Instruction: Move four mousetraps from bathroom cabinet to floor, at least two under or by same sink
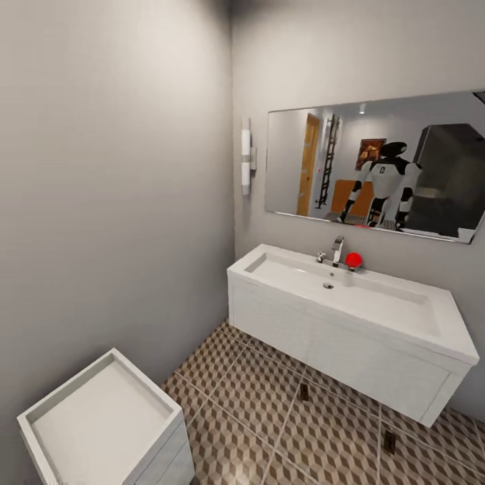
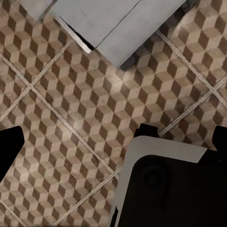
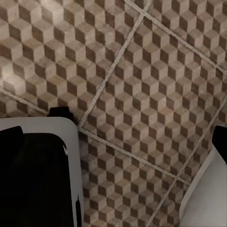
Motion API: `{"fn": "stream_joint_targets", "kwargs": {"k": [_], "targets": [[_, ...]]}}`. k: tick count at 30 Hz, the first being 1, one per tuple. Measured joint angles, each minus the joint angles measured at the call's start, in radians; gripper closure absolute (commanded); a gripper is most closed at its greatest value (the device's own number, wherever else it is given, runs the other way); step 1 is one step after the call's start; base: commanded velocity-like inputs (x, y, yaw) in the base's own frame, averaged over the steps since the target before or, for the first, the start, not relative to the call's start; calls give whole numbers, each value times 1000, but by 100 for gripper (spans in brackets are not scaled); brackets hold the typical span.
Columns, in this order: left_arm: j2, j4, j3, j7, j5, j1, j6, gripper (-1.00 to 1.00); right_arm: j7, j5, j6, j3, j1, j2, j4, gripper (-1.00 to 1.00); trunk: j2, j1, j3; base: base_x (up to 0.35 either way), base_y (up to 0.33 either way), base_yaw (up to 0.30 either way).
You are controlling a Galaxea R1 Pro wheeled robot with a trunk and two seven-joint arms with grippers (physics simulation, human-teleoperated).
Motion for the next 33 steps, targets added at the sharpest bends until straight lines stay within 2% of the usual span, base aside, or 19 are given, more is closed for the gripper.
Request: {"fn": "stream_joint_targets", "kwargs": {"k": [33], "targets": [[-10, 1, 0, -1, -1, 15, 1, -100, 0, 0, 1, 0, 0, 0, 0, -100, 0, 0, 0, 0, 0, 276]]}}
